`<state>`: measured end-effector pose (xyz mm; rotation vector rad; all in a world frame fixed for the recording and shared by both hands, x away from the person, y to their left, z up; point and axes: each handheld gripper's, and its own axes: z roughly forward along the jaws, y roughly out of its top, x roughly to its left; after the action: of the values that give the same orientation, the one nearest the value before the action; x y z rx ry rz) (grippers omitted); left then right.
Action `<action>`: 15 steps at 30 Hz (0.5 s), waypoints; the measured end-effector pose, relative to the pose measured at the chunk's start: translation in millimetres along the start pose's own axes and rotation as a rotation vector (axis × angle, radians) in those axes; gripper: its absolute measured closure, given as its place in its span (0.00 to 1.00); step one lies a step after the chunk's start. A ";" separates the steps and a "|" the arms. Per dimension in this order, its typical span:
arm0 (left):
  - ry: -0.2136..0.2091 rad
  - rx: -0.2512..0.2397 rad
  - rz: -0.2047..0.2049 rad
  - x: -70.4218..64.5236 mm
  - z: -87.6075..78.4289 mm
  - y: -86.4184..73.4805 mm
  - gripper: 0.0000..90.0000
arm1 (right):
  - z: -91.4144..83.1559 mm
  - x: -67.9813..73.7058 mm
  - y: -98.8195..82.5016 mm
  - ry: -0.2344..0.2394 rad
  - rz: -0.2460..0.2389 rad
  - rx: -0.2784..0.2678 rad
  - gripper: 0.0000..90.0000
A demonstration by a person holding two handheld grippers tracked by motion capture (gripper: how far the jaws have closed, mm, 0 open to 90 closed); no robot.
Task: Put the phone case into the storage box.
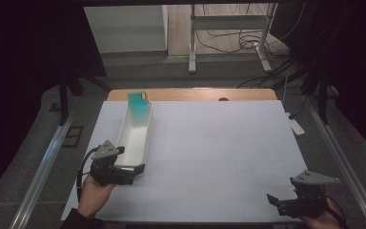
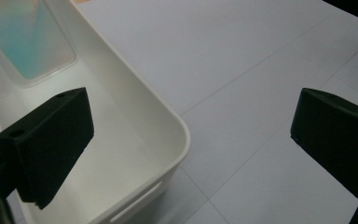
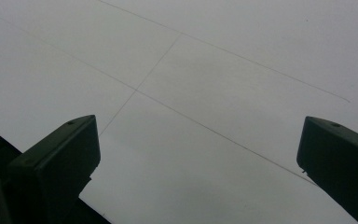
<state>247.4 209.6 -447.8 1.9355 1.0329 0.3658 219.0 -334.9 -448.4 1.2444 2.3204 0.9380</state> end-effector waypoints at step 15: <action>0.022 0.016 -0.018 -2.8 -13.1 -15.3 0.00 | 0.0 -0.1 0.0 -0.002 0.002 0.000 0.00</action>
<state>229.9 218.7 -452.4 1.9392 1.0700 0.3701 219.0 -335.0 -448.4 1.2471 2.3176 0.9370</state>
